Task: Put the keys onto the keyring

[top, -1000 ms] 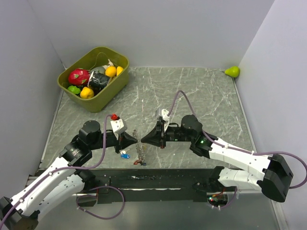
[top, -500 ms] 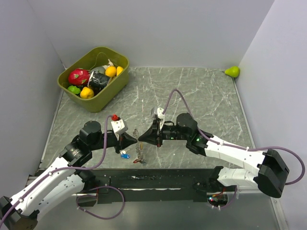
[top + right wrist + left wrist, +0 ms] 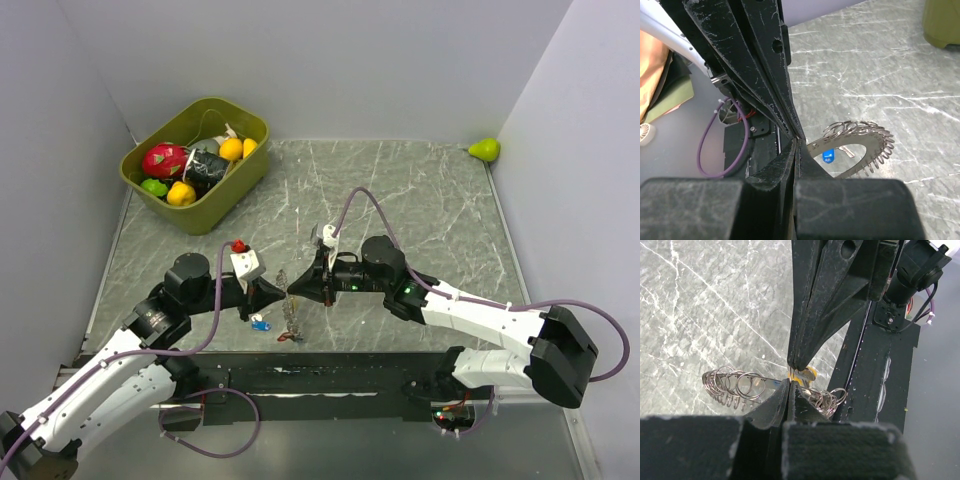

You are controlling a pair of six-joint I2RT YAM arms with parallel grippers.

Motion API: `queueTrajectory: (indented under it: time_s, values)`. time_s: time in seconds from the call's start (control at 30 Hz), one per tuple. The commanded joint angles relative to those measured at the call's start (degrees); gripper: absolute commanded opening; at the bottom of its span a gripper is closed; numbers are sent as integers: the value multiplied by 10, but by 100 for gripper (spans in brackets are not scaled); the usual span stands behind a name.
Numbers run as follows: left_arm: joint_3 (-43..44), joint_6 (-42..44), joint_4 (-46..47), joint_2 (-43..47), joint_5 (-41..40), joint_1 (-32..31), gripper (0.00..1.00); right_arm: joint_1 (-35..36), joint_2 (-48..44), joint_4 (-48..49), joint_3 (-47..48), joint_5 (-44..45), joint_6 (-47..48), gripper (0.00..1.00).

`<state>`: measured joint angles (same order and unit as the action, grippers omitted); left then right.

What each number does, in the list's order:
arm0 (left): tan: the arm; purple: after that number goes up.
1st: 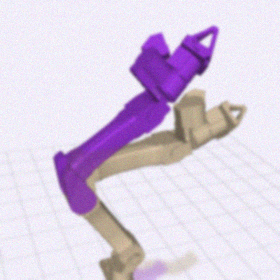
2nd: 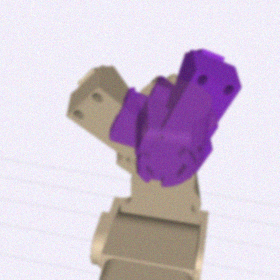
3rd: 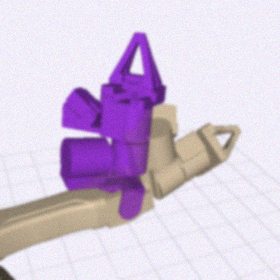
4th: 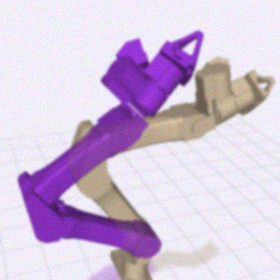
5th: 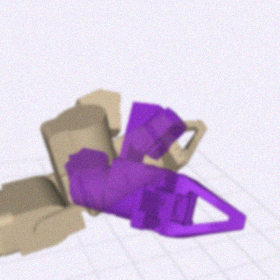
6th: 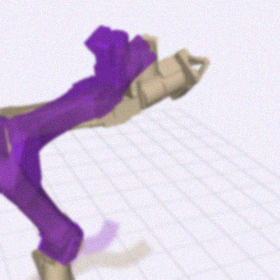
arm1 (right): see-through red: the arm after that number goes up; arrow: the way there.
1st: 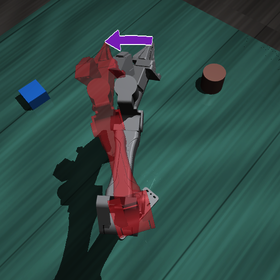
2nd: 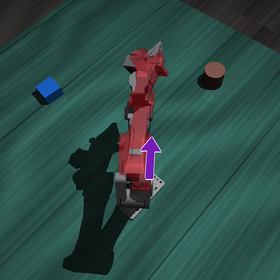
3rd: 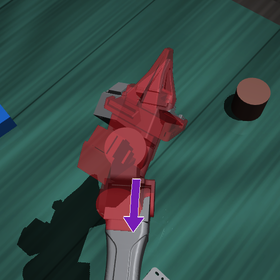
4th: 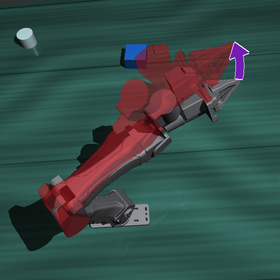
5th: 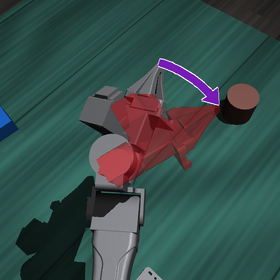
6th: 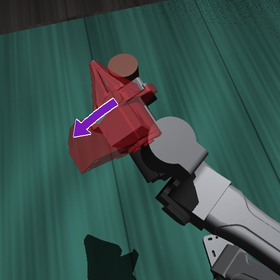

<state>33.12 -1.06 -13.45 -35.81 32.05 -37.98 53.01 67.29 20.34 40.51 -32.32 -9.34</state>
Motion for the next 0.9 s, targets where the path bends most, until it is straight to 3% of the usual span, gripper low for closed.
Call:
queueTrajectory:
  time_s: [0.0,0.87]
  values:
    - [30,4,29,8,9,-3,1,3,-4,28,26,26,1,0]
    - [29,4,38,29,19,-4,1,2,-10,21,10,70,-1,0]
